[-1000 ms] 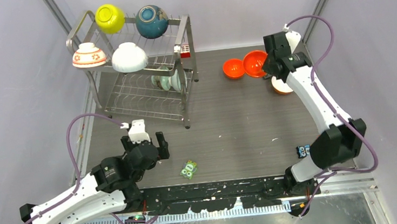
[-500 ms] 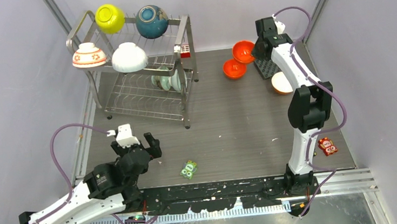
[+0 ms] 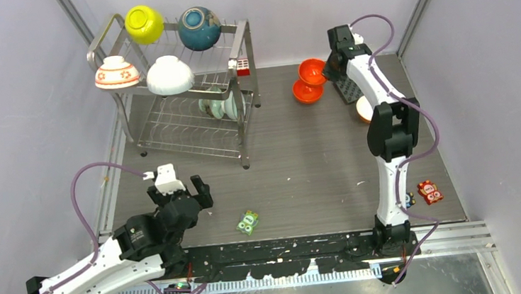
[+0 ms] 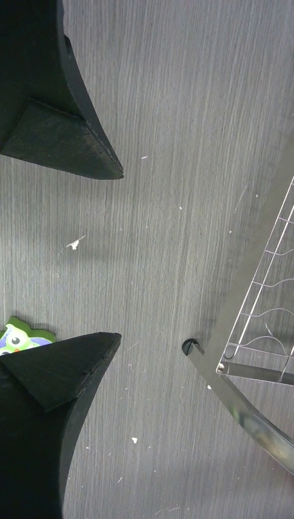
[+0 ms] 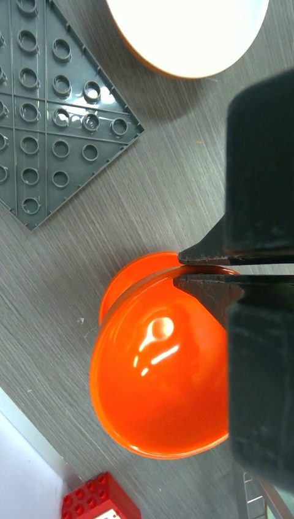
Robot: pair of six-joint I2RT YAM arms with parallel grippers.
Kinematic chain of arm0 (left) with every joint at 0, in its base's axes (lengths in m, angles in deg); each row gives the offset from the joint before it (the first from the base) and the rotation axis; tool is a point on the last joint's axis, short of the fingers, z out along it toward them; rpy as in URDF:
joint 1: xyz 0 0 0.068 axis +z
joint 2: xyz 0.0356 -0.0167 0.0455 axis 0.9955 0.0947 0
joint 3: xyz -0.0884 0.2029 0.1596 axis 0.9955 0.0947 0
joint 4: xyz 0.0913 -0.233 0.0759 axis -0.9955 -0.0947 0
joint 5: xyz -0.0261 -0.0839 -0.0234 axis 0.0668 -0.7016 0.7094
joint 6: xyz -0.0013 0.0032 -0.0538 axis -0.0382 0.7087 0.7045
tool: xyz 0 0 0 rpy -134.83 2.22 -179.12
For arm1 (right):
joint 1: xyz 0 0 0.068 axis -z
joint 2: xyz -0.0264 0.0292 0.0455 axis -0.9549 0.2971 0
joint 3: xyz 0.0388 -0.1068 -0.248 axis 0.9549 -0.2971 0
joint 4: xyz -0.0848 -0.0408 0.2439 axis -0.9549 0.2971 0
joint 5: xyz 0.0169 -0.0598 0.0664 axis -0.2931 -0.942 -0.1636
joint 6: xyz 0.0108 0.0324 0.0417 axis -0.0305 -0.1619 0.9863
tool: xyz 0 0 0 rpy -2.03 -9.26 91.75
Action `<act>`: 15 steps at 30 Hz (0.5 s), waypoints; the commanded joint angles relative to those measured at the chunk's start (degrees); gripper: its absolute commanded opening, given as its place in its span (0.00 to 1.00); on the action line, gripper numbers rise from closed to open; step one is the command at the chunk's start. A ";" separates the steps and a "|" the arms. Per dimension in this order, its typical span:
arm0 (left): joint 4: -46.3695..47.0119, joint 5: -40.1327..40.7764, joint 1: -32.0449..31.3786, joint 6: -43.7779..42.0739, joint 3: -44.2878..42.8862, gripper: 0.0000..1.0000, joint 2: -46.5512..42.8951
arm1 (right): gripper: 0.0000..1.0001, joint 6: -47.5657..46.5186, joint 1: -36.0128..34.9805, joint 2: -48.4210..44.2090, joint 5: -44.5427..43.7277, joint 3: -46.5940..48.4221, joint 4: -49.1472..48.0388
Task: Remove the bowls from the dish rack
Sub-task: Place the bowl with the bowl.
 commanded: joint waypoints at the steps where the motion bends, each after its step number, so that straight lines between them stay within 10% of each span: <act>1: 1.80 1.87 -0.07 0.83 -0.65 0.96 0.46 | 0.01 1.28 -0.21 1.32 0.94 5.47 -0.81; 15: 1.73 1.42 -0.07 0.99 -0.68 0.96 1.30 | 0.01 1.32 -1.22 3.44 1.63 3.76 -1.38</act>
